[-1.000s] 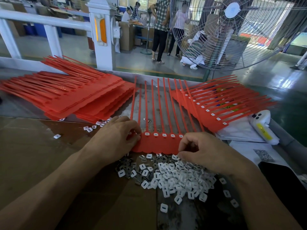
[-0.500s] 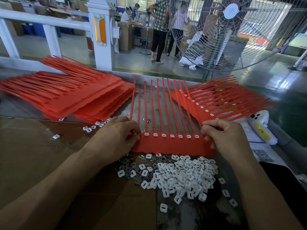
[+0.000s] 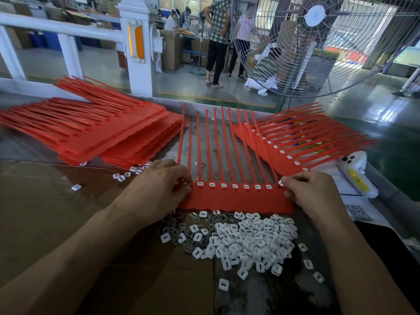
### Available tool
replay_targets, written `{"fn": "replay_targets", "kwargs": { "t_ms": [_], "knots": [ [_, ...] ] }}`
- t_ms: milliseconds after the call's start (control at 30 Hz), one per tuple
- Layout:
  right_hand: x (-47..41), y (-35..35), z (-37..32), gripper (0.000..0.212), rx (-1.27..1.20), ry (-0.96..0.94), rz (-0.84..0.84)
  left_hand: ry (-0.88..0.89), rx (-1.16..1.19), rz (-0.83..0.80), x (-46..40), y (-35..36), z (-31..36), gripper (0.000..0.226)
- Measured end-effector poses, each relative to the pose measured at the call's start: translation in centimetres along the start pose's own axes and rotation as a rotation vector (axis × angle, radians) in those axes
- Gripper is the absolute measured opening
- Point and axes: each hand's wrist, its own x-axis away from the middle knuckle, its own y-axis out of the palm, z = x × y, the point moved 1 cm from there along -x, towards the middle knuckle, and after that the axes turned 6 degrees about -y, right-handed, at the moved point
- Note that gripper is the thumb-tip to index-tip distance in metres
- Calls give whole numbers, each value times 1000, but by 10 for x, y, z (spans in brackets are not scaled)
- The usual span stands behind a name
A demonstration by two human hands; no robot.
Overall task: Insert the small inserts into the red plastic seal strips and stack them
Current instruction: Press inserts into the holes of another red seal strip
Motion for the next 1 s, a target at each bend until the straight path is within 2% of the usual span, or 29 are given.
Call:
{"fn": "replay_targets", "kwargs": {
  "t_ms": [533,733,900,1000],
  "knots": [
    [4,1,-3,21,164,1,-28,-13,-9,-16,0,-1,2,22],
    [3,0,-2,37,166,5,-17,-12,-5,-19,0,-1,2,21],
    [4,2,-4,25,201,0,-41,-21,-13,-27,0,-1,1,21],
    [3,3,-5,25,263,-11,-46,-21,-11,-27,0,-1,2,21]
  ]
}}
